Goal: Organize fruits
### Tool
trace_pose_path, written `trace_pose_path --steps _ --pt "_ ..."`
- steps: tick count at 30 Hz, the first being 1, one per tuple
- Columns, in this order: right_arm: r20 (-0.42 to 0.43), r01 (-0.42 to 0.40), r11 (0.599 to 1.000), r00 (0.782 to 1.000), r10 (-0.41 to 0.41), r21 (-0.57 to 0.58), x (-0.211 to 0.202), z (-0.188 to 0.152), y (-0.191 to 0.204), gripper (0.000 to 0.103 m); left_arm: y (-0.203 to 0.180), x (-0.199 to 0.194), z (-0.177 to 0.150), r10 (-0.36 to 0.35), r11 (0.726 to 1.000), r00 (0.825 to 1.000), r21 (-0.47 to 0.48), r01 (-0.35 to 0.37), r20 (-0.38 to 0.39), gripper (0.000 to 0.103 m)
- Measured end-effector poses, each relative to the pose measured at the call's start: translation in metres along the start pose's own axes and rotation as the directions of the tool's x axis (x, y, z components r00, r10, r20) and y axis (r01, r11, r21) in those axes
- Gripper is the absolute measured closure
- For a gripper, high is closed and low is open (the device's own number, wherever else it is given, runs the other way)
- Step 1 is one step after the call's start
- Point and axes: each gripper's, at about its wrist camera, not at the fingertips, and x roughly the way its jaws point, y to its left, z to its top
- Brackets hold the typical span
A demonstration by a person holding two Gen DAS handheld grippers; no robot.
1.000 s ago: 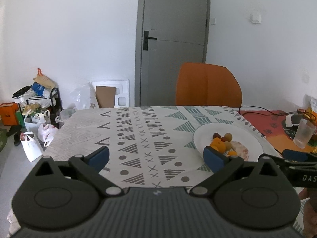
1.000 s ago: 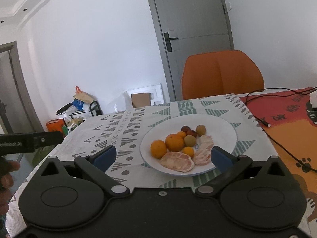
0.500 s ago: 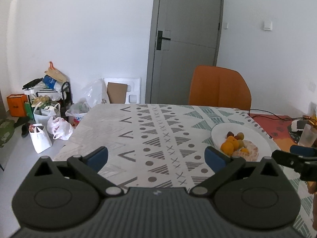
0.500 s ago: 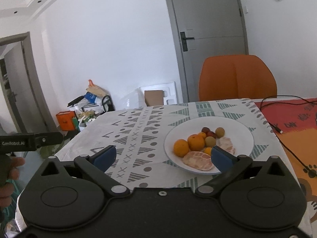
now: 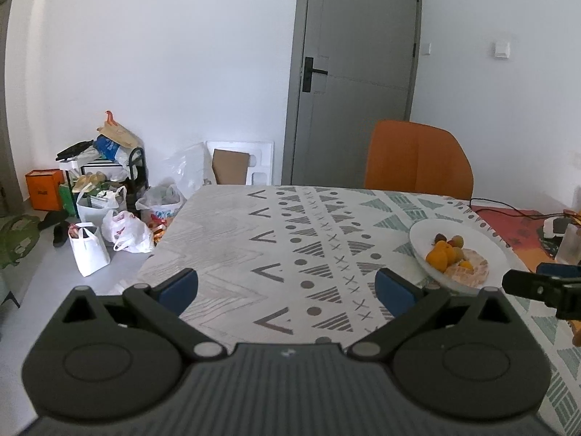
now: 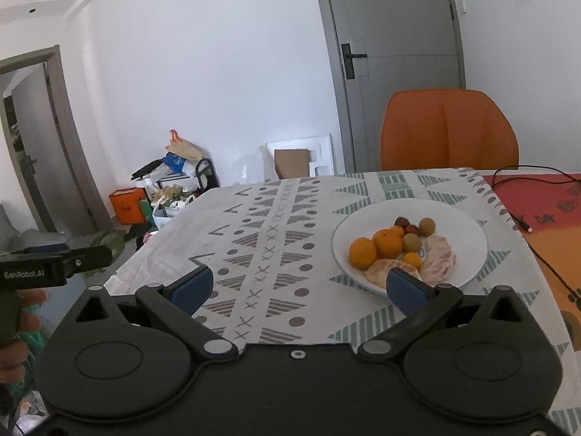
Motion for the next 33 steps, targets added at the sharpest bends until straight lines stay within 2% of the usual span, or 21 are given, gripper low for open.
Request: trace_pose_path --steps 8,14,33 --pt "-0.049 0.007 1.000 0.999 -0.006 0.010 0.0055 -0.0044 0.0056 0.000 0.0045 0.0016 -0.0040 0.010 1.000 1.000 -0.007 -0.010 -0.015 0.000" --pt "-0.052 0.030 0.999 0.998 -0.029 0.031 0.0038 -0.0040 0.0069 0.000 0.0067 -0.0019 -0.0059 0.006 1.000 1.000 -0.004 -0.006 -0.010 0.000" --pt "-0.073 0.016 0.999 0.997 -0.014 0.031 0.0082 -0.0071 0.0084 0.000 0.0036 -0.0042 -0.0052 -0.010 1.000 1.000 0.011 0.010 -0.019 0.000"
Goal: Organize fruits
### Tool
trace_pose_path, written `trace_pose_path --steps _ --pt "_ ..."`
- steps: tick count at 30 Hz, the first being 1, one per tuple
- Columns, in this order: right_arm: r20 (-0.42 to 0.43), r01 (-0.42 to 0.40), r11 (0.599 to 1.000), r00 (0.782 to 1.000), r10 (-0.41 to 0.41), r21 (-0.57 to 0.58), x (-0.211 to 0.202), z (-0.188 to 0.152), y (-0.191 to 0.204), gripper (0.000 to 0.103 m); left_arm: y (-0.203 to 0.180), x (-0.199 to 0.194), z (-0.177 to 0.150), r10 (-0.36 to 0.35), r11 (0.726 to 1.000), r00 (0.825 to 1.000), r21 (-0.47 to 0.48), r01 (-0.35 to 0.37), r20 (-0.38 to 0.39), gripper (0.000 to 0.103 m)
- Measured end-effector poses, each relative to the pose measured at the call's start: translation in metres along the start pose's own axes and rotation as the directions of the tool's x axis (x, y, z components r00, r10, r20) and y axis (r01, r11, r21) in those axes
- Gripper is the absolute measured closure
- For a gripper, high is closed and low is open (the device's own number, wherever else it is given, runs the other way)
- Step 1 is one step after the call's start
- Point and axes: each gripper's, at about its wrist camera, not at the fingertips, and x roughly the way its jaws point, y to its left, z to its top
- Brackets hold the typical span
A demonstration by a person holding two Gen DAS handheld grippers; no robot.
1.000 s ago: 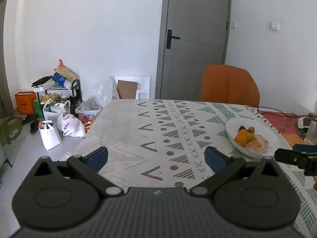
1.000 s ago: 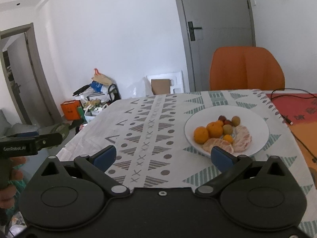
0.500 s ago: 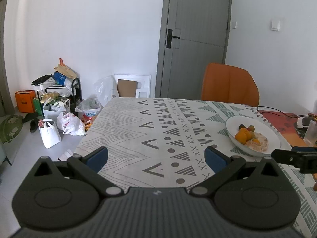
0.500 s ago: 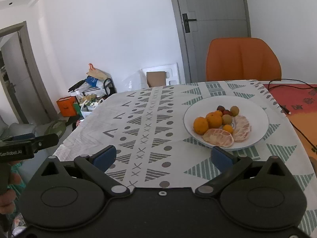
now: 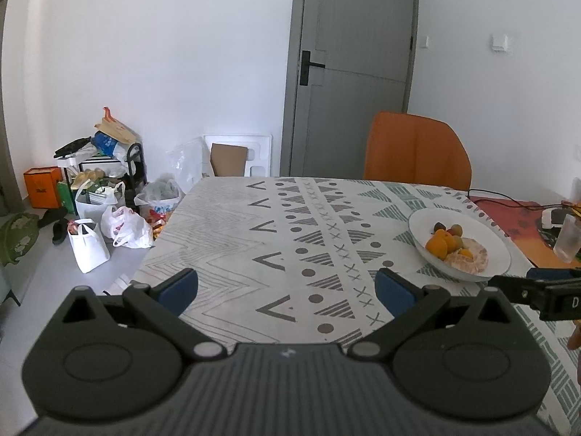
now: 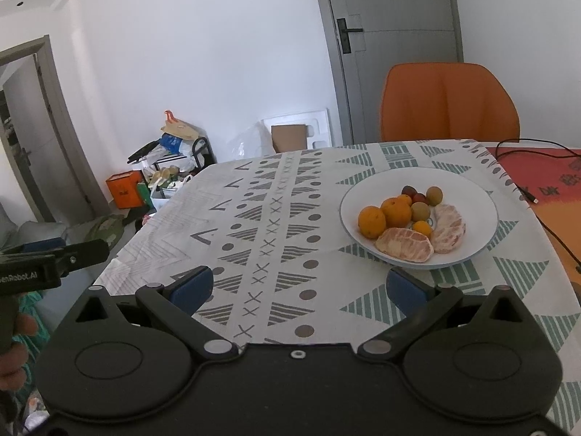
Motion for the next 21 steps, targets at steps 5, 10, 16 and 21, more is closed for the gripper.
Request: trace_pose_path --steps 5,10,16,21 --pt "0.010 0.002 1.000 1.000 -0.003 0.013 -0.0015 0.0011 -0.0016 0.000 0.0004 -0.0008 -0.0003 -0.005 1.000 1.000 0.008 0.005 -0.004 0.000" --pt "0.011 0.009 1.000 1.000 -0.010 0.022 -0.0011 0.0014 -0.0038 0.000 0.0012 -0.0011 0.0000 -0.005 1.000 1.000 0.008 0.005 -0.005 0.000" --pt "0.011 0.010 1.000 1.000 -0.010 0.022 -0.0010 0.0018 -0.0038 0.000 0.0009 -0.0014 0.0001 -0.007 1.000 1.000 0.010 0.008 -0.004 0.000" --pt "0.008 0.006 1.000 1.000 -0.006 0.019 -0.0006 0.0016 -0.0033 0.000 0.0004 -0.0017 -0.0001 -0.008 1.000 1.000 0.012 0.008 -0.004 0.000"
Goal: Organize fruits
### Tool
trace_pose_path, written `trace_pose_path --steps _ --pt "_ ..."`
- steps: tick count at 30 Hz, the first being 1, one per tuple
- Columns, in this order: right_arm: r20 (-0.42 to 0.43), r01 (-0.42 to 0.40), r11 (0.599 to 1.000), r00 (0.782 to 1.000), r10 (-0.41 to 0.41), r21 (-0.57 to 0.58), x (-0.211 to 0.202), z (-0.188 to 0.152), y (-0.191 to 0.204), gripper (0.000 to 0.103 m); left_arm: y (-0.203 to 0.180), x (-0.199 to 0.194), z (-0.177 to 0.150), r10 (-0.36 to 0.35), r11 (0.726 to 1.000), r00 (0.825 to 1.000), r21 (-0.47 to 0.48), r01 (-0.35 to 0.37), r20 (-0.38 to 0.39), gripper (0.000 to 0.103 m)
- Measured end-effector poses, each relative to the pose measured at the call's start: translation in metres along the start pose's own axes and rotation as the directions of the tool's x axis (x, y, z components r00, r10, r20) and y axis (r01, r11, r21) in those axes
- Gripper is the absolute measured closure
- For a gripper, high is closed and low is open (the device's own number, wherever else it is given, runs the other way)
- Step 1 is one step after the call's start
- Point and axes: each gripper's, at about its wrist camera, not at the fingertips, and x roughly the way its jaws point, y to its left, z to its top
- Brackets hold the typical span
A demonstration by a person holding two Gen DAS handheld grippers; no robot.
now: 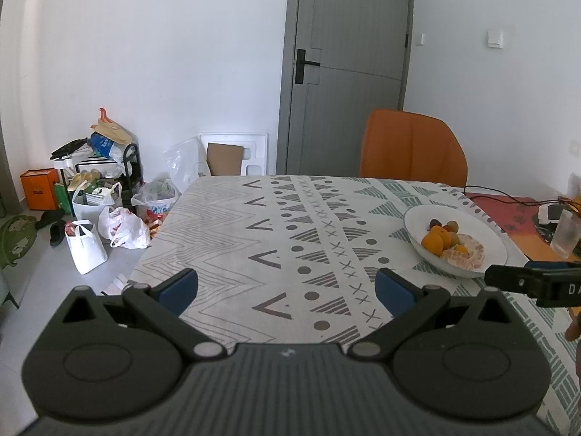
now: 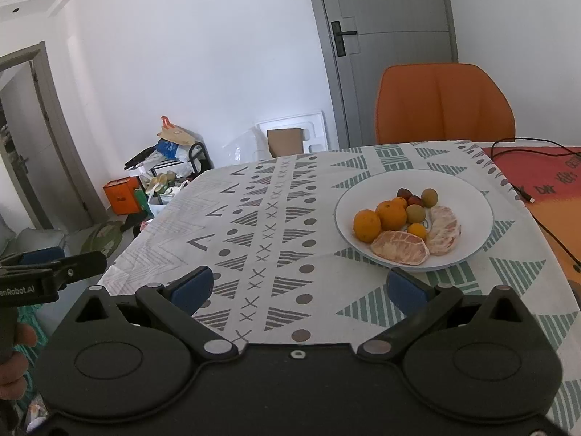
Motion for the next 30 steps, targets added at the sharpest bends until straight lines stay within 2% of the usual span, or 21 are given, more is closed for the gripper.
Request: trace_pose_path --steps 17,23,30 --pt "0.007 -0.008 1.000 1.000 0.008 -0.006 -0.003 0.002 0.000 0.000 0.001 -0.001 -0.002 -0.014 1.000 1.000 -0.003 0.014 -0.014 0.000" --pt "-0.001 -0.002 1.000 1.000 0.002 0.003 0.001 -0.001 -0.004 0.000 -0.002 -0.001 -0.003 0.004 1.000 1.000 0.000 -0.004 -0.005 0.000" --pt "-0.001 0.014 1.000 1.000 -0.014 0.026 0.004 -0.001 -0.016 0.000 -0.008 0.006 -0.001 -0.007 1.000 1.000 0.012 0.007 -0.013 0.000"
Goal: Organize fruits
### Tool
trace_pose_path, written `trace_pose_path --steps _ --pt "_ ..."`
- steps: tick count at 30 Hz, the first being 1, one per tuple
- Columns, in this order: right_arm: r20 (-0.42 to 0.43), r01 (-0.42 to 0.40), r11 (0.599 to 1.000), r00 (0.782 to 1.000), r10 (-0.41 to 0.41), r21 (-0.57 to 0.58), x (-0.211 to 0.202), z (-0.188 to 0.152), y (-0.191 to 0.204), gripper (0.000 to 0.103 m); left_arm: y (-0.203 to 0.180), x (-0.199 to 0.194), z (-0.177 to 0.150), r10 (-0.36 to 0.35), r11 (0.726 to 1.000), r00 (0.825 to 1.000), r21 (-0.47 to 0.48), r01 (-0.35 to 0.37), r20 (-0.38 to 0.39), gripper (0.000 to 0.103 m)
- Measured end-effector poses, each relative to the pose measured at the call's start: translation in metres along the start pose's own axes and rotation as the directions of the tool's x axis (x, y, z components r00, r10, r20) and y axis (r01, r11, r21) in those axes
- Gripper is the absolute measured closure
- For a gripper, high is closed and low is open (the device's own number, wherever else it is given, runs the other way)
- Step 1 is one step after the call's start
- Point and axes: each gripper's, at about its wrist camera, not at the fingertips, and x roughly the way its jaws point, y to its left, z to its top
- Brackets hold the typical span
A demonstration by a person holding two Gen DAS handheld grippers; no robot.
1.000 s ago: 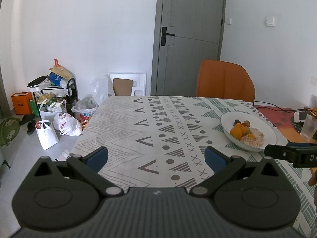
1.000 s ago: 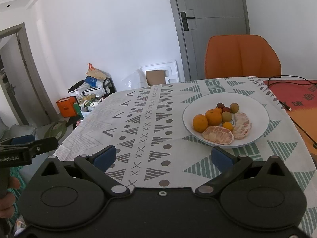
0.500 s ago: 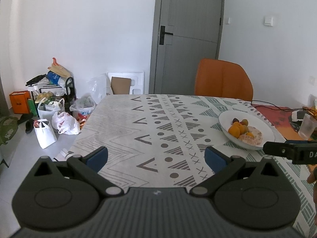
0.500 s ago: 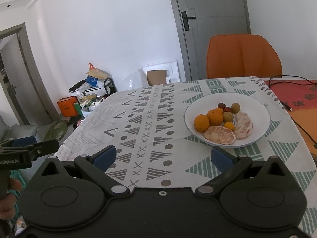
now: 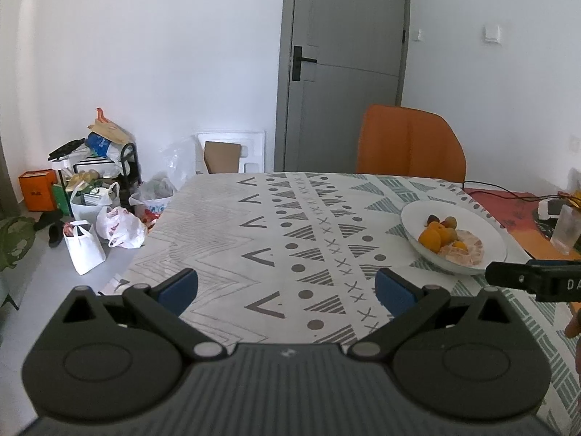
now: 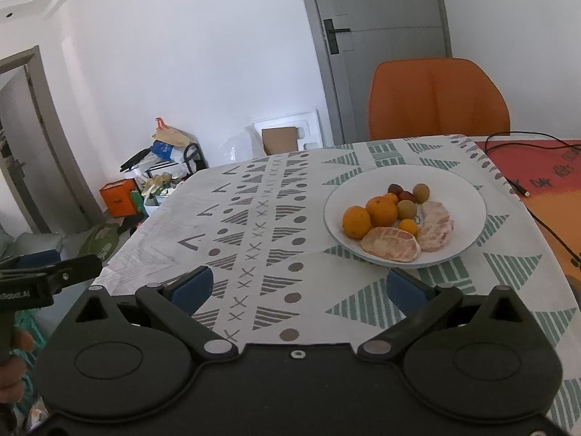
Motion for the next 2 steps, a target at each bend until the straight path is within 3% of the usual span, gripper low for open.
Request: trace_pose_path --steps 2 --pt "0.004 0.003 1.000 1.000 -0.003 0.007 -0.0001 0.0004 -0.0029 0.000 -0.0024 0.0041 0.0013 -0.002 1.000 1.000 0.003 0.002 -0.012 0.000"
